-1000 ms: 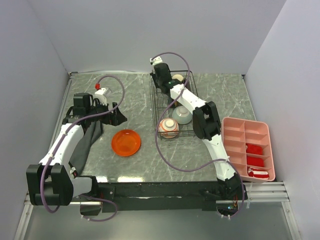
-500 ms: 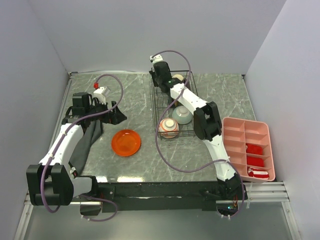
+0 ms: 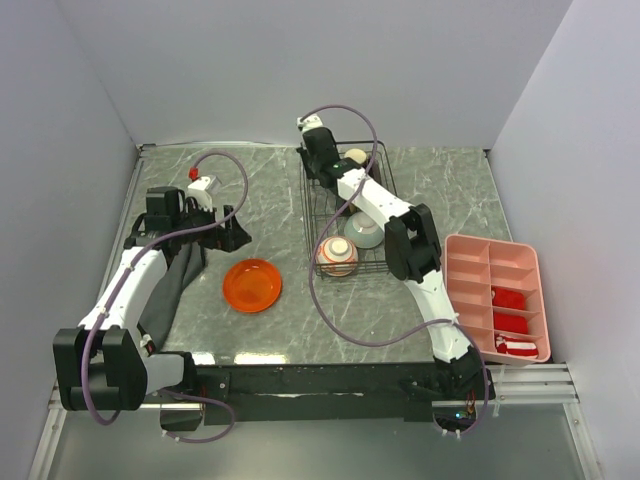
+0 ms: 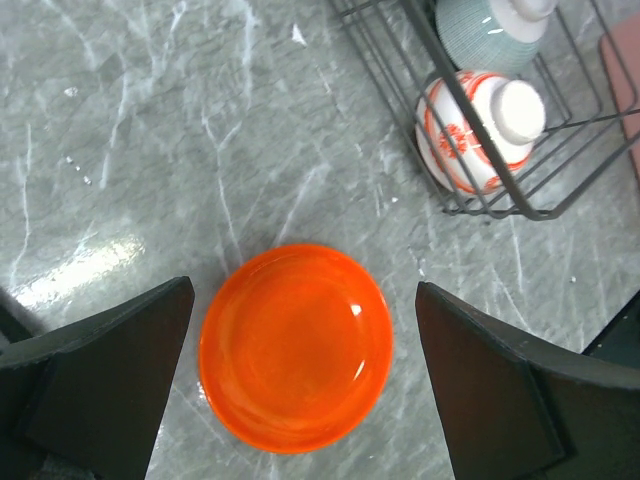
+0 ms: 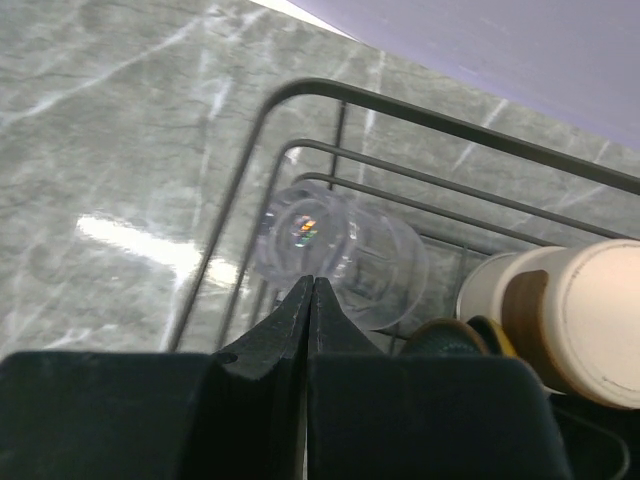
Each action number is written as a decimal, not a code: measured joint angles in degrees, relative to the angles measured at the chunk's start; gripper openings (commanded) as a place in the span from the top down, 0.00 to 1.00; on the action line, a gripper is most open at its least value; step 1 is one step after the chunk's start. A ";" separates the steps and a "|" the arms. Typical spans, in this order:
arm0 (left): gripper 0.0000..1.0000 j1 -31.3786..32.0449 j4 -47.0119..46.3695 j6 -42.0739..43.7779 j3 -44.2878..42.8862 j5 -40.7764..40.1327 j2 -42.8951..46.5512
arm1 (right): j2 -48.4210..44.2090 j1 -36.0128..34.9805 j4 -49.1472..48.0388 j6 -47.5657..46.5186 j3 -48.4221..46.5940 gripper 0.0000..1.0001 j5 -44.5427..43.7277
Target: Load the mixed dishes into the dish rack
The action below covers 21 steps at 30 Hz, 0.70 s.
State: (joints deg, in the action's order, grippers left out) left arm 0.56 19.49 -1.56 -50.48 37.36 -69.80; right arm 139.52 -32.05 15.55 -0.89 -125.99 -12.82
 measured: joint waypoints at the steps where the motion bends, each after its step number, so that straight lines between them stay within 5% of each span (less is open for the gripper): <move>1: 0.00 0.00 0.20 0.48 0.00 -0.33 -0.11 | 0.17 0.26 0.02 0.02 0.00 1.00 -0.17; 13: 0.00 0.00 0.92 1.60 0.02 -1.53 -1.01 | 0.09 3.50 -1.14 -0.33 2.01 1.00 -1.38; 21: 0.00 0.00 0.46 1.55 0.02 -1.57 -1.33 | -1.27 3.15 -1.36 0.00 3.34 1.00 8.31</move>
State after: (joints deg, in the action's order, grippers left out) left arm 0.56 19.94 -0.01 -50.46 35.79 -71.13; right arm 138.26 -28.91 14.20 -0.89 -122.65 -4.51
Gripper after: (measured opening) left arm 0.995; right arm 0.007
